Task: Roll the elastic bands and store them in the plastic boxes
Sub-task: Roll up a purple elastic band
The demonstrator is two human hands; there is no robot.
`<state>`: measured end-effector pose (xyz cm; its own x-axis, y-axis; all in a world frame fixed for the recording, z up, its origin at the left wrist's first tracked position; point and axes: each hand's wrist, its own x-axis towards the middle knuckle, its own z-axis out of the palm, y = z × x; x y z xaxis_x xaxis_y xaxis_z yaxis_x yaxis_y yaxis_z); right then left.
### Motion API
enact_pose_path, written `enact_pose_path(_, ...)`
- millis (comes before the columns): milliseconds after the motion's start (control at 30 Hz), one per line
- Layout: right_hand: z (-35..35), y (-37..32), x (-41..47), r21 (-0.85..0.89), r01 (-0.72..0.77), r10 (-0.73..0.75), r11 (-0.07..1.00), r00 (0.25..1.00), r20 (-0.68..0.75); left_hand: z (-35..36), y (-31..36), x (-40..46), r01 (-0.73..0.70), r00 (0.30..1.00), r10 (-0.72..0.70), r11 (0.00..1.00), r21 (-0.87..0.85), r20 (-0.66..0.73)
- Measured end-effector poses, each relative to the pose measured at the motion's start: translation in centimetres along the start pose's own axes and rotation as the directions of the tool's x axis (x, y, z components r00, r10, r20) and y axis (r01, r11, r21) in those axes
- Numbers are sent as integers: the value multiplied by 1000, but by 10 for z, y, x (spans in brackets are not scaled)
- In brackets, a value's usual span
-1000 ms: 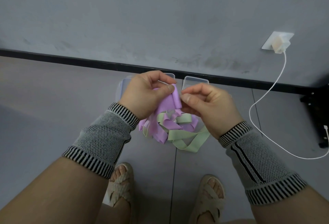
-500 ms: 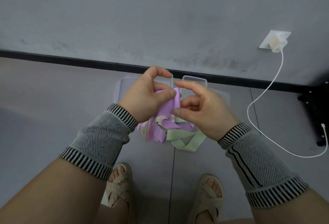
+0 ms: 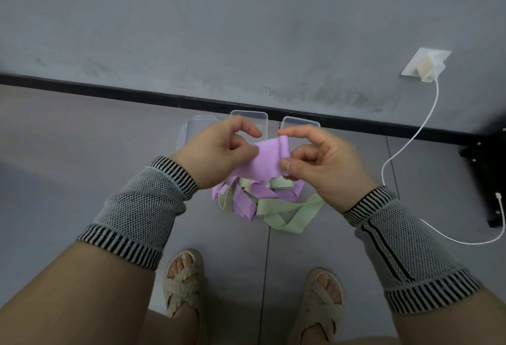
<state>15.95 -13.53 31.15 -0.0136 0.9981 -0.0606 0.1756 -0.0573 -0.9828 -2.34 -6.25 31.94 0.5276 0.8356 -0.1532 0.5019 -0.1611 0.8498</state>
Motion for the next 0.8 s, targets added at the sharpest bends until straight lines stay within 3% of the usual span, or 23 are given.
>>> enact_pose_path(167, -1, 0, 2, 24, 8, -7, 1000, 999, -32, 2, 7, -2, -106, 991, 99, 991, -77, -90)
enact_pose_path(367, 3, -1, 3, -10, 45, -46, 999, 997, -56, 11, 12, 0, -104, 975, 75, 986, -132, -208)
enact_pose_path(533, 6, 2, 3, -74, 80, -86, 994, 993, -78, 16, 22, -2, -17, 988, -14, 982, -190, -156)
enact_pose_path(800, 11, 3, 5, -120, 92, -101, 989, 992, -76, 21, 26, -1, -14, 988, -28, 962, -274, -149)
